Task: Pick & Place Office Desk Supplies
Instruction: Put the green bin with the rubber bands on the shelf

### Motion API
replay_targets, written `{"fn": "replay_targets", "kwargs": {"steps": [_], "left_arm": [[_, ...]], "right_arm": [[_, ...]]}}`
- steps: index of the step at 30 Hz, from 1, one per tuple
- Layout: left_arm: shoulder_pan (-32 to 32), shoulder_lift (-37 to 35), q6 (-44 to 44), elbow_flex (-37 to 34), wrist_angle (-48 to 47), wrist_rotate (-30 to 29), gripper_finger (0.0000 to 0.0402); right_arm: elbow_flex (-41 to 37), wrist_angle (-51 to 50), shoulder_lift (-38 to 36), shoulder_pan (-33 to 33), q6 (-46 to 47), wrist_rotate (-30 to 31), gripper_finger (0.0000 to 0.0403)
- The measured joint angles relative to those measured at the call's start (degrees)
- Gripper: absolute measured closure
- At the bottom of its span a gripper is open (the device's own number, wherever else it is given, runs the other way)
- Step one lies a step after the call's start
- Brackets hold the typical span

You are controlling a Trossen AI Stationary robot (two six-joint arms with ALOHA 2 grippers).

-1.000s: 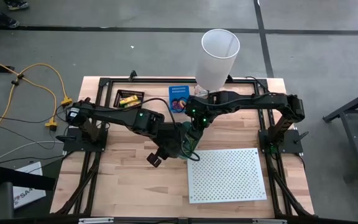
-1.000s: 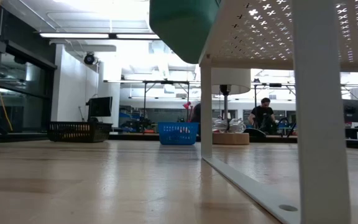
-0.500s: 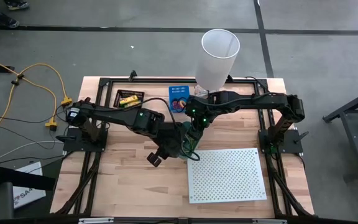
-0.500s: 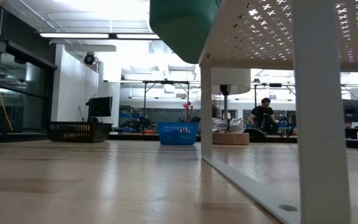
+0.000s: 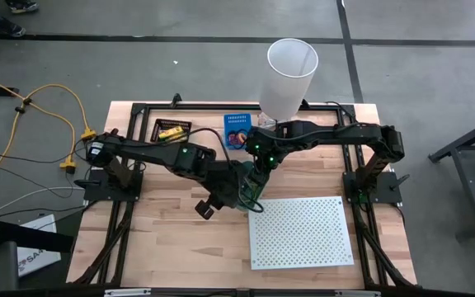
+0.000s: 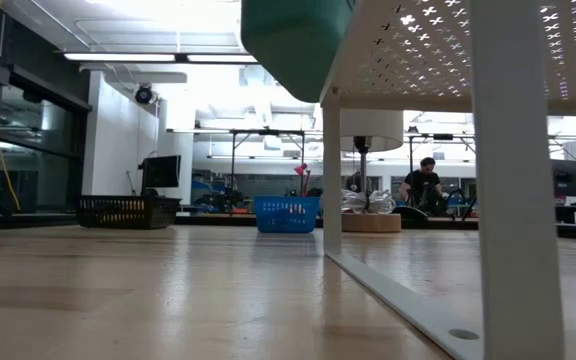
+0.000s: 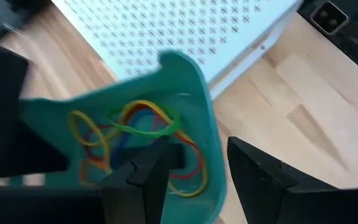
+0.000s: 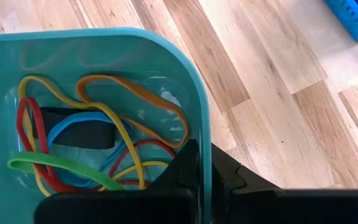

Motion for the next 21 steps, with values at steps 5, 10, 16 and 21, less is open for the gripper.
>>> {"fn": "replay_targets", "kwargs": {"steps": [5,10,16,21], "left_arm": [[-0.14,-2.59,-0.05,0.00,1.14,-0.42,0.0247],[-1.03,-4.60,-1.88,0.00,0.03,-0.82,0.0247],[-1.22,-6.09,-6.64,0.02,-6.08,-3.87,0.0247],[-0.96,-7.44,-11.06,0.02,-8.39,-5.67,0.0247]], "right_arm": [[0.00,0.04,0.00,0.00,0.00,0.15,0.0400],[0.00,0.02,0.00,0.00,-0.20,0.15,0.0400],[0.00,-0.46,0.00,-0.78,-0.42,-1.58,0.0400],[0.00,-0.79,-0.14,-3.14,-1.95,-6.86,0.0400]]}}
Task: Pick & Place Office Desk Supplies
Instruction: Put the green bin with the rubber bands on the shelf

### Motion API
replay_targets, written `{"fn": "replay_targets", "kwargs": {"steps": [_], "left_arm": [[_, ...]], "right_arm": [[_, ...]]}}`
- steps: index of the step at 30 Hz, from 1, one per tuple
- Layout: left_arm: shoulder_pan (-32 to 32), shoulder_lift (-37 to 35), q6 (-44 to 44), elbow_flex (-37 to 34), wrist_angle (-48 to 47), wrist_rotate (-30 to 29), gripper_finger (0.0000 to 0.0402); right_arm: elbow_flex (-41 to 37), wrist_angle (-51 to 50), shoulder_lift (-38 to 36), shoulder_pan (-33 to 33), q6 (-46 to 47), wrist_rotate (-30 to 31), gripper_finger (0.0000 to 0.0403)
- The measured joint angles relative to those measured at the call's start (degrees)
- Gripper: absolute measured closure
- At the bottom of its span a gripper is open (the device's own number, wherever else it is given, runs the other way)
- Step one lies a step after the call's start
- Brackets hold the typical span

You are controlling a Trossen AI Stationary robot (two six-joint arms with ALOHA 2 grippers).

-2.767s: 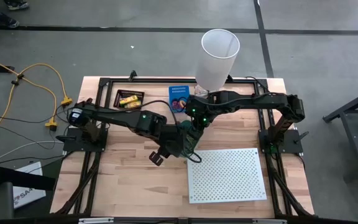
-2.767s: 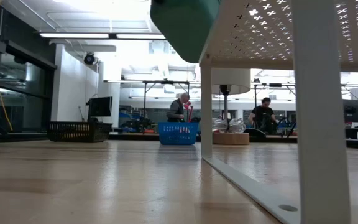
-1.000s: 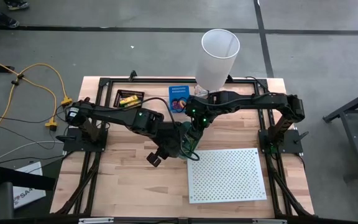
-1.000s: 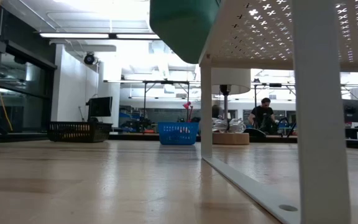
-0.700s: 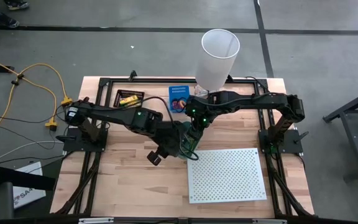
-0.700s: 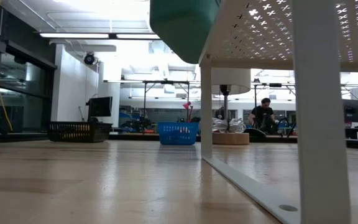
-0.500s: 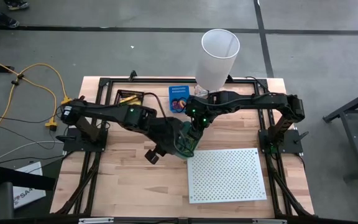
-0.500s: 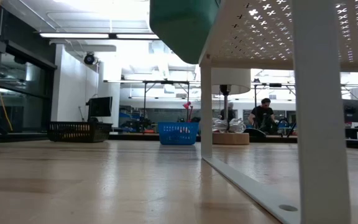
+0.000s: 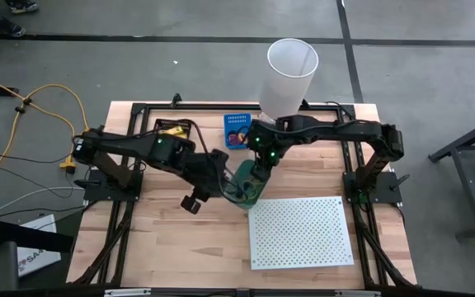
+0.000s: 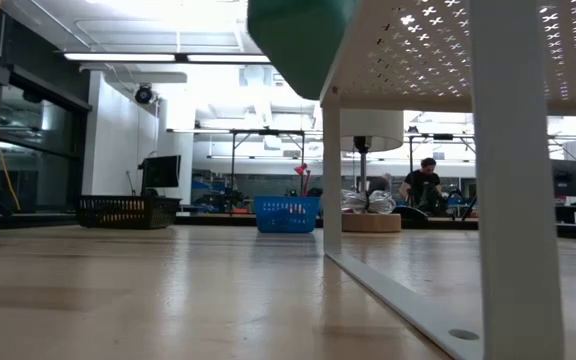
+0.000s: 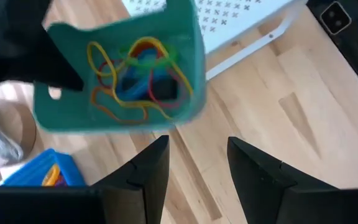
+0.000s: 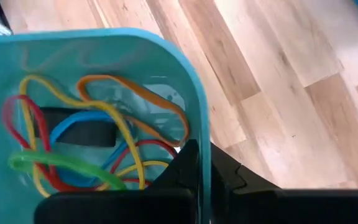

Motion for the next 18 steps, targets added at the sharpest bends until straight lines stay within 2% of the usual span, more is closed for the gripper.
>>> {"fn": "replay_targets", "kwargs": {"steps": [8,12,18], "left_arm": [[-0.33,-1.98,-3.18,0.02,-2.87,-0.16,0.0247],[-0.35,-2.59,-4.08,0.07,-3.31,-0.25,0.0247],[-0.35,-2.76,-4.95,0.07,-3.40,-0.23,0.0247]], "right_arm": [[0.02,-4.15,-1.33,0.33,-9.43,-0.44,0.0400],[0.08,-5.24,-3.17,2.59,-11.49,2.79,0.0400],[0.04,-7.86,-7.45,4.63,-11.91,2.59,0.0400]]}}
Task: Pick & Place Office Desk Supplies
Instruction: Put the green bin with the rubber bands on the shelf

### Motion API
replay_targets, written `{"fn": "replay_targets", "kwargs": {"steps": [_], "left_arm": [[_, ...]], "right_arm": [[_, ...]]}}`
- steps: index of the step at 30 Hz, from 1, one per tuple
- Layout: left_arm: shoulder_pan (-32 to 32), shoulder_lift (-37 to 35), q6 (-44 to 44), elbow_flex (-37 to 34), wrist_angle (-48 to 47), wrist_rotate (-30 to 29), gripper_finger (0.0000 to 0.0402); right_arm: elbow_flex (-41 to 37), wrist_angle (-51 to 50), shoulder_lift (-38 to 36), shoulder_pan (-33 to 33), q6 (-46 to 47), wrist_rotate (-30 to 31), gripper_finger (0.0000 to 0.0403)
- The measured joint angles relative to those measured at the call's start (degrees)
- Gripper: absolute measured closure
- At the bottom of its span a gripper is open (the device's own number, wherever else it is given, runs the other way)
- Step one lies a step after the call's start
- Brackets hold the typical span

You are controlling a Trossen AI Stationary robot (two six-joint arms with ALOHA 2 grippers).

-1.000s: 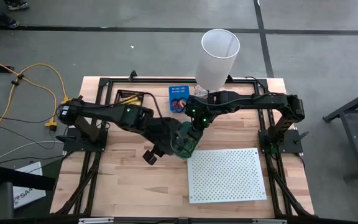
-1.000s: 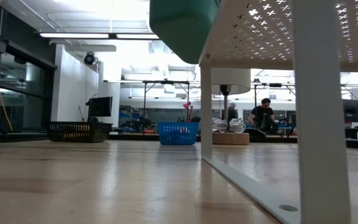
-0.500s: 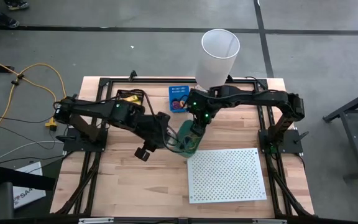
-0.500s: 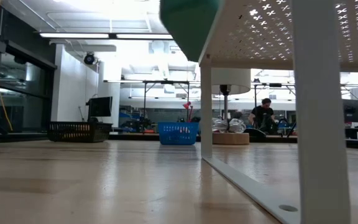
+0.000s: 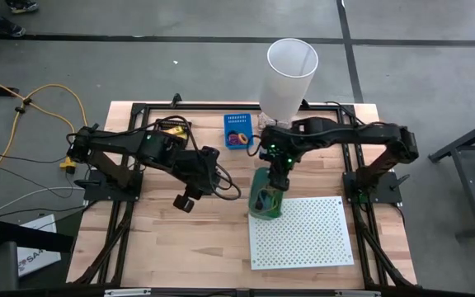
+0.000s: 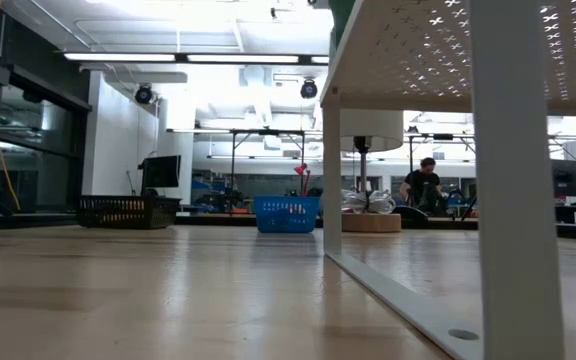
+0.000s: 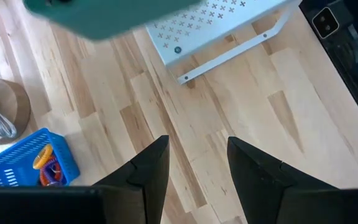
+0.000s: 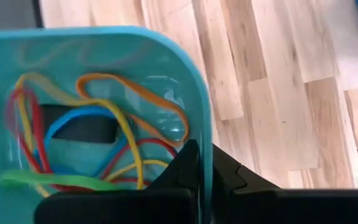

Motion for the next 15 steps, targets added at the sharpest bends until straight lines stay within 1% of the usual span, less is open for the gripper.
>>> {"fn": "replay_targets", "kwargs": {"steps": [4,10,15], "left_arm": [[0.00,0.00,-0.35,0.00,0.05,0.00,0.0247],[0.00,0.00,-1.82,0.00,0.03,0.02,0.0247],[0.00,0.00,-1.90,0.00,0.07,0.02,0.0247]], "right_arm": [[0.00,-2.03,-2.29,1.98,0.12,0.49,0.0400],[-0.07,-10.20,-3.72,6.43,0.71,6.12,0.0400],[-0.07,-12.92,-5.15,10.04,1.75,7.34,0.0400]]}}
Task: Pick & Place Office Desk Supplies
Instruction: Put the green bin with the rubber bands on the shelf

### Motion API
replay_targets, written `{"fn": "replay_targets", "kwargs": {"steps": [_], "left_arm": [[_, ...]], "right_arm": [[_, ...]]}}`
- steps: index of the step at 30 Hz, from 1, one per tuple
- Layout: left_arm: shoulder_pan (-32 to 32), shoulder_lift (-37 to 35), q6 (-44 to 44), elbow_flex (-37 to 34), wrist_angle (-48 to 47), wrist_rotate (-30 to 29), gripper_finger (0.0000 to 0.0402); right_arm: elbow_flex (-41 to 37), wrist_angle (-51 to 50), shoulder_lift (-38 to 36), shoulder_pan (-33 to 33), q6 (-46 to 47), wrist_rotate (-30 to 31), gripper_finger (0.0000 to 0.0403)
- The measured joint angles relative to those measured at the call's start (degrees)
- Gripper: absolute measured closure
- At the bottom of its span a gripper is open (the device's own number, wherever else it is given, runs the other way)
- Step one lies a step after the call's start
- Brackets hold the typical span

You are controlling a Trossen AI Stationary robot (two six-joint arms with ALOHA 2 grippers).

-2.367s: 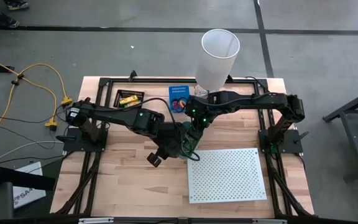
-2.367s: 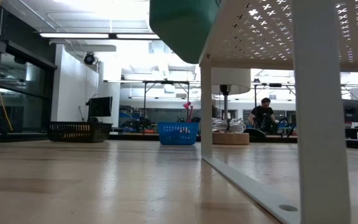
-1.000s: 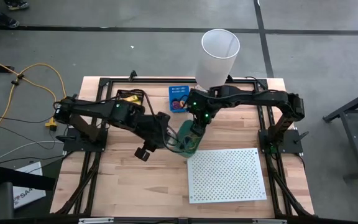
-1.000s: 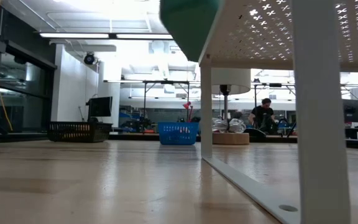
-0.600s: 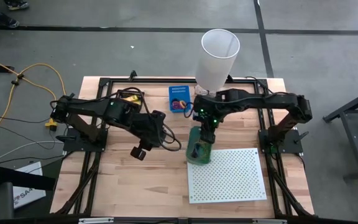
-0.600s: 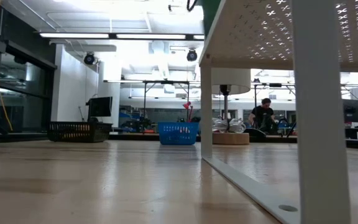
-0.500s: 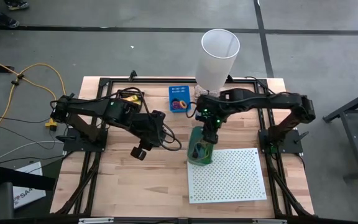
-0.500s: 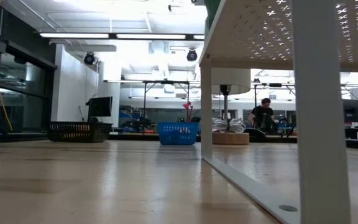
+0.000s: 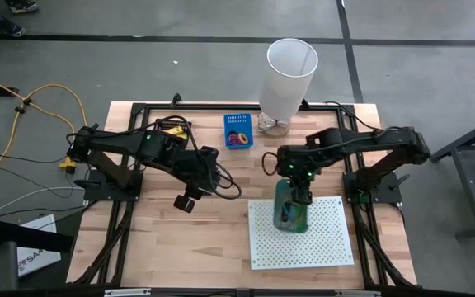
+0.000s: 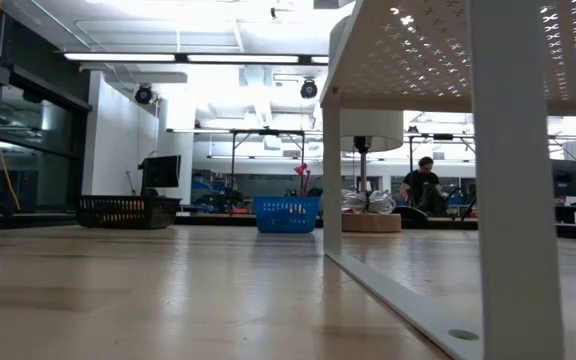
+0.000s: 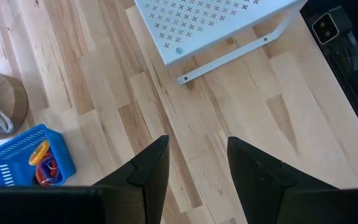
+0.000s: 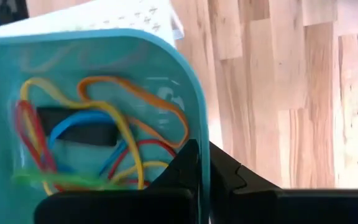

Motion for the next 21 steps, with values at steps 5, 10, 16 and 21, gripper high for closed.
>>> {"fn": "replay_targets", "kwargs": {"steps": [5,10,16,21], "left_arm": [[0.00,0.00,-0.60,0.00,0.03,0.00,0.0247],[0.00,0.00,-2.63,0.00,0.64,0.00,0.0247],[0.00,0.00,-4.42,-0.04,3.25,0.00,0.0247],[0.00,0.02,-4.47,-0.04,6.34,0.00,0.0247]], "right_arm": [[0.06,-2.21,-2.99,3.86,2.87,3.13,0.0400],[-3.53,-1.48,-7.38,8.69,7.19,6.21,0.0400],[-18.12,3.69,-15.76,16.09,15.13,6.54,0.0400],[-27.23,8.71,-21.96,23.04,22.90,5.97,0.0400]]}}
